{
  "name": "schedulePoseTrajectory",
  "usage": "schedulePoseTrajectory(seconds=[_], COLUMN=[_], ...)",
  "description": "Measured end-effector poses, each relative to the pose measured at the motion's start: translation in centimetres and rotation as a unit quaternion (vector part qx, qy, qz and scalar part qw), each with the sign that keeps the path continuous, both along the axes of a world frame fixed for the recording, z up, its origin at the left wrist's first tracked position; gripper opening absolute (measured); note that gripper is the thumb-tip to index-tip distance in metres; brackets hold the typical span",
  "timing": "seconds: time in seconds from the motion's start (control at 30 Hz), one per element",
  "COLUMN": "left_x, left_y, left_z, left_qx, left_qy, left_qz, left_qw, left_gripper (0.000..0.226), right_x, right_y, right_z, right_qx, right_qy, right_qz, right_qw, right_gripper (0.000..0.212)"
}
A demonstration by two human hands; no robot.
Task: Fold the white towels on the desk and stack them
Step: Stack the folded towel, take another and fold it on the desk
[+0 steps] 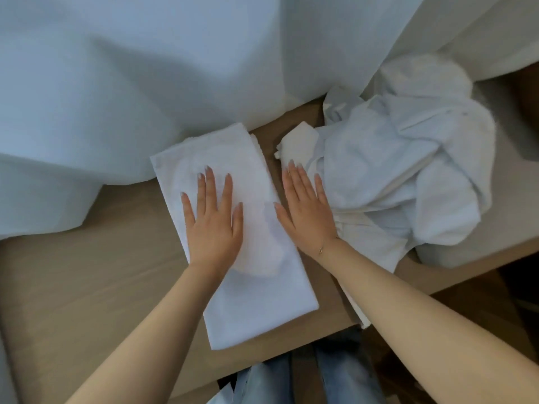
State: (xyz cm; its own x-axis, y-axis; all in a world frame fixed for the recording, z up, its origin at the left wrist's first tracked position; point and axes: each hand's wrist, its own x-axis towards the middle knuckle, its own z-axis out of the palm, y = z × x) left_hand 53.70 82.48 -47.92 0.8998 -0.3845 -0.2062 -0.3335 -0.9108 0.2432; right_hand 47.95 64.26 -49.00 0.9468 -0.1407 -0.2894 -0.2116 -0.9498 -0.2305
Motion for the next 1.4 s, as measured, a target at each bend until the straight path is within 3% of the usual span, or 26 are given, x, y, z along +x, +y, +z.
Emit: schedulePoseTrajectory(seconds=[0.13, 0.33, 0.5, 0.6, 0.73, 0.93, 1.07, 1.2, 1.4], left_x=[-2.2, -5.2, -6.8, -7.2, -7.1, -6.1, -2.5, 1.1, 0.3], left_y=[-5.5, -17.9, -27.7, -31.7, -33.5, -33.5, -35.5, -37.4, -35.7], left_z=[3.1, 5.2, 4.2, 2.6, 1.5, 4.2, 8.3, 10.9, 12.5], left_qx=[-0.026, -0.048, -0.109, -0.142, -0.215, -0.297, -0.317, -0.274, -0.231], left_qy=[-0.005, 0.055, 0.120, 0.170, 0.136, 0.118, 0.099, 0.103, 0.167], left_qz=[-0.061, -0.096, -0.063, 0.015, 0.117, 0.128, 0.131, 0.091, 0.116], left_qw=[0.998, 0.993, 0.985, 0.975, 0.960, 0.939, 0.934, 0.952, 0.952], left_gripper=[0.055, 0.055, 0.057, 0.056, 0.035, 0.010, 0.011, 0.011, 0.034], right_x=[-4.1, -8.6, -10.0, -9.6, -9.0, -7.7, -6.4, -6.0, -8.1], right_y=[-7.4, -20.0, -28.7, -31.1, -32.4, -34.6, -37.0, -41.1, -45.9], right_z=[3.3, 6.3, 5.8, 4.8, 3.6, 4.9, 8.3, 12.6, 20.7], right_qx=[-0.028, -0.041, 0.022, 0.087, 0.117, 0.205, 0.242, 0.195, 0.229], right_qy=[-0.028, -0.035, -0.020, -0.029, -0.106, -0.221, -0.297, -0.334, -0.326], right_qz=[-0.030, -0.082, -0.089, -0.062, -0.068, -0.115, -0.140, -0.150, -0.174], right_qw=[0.999, 0.995, 0.996, 0.994, 0.985, 0.946, 0.913, 0.910, 0.900], right_gripper=[0.063, 0.064, 0.068, 0.069, 0.055, 0.036, 0.033, 0.032, 0.026])
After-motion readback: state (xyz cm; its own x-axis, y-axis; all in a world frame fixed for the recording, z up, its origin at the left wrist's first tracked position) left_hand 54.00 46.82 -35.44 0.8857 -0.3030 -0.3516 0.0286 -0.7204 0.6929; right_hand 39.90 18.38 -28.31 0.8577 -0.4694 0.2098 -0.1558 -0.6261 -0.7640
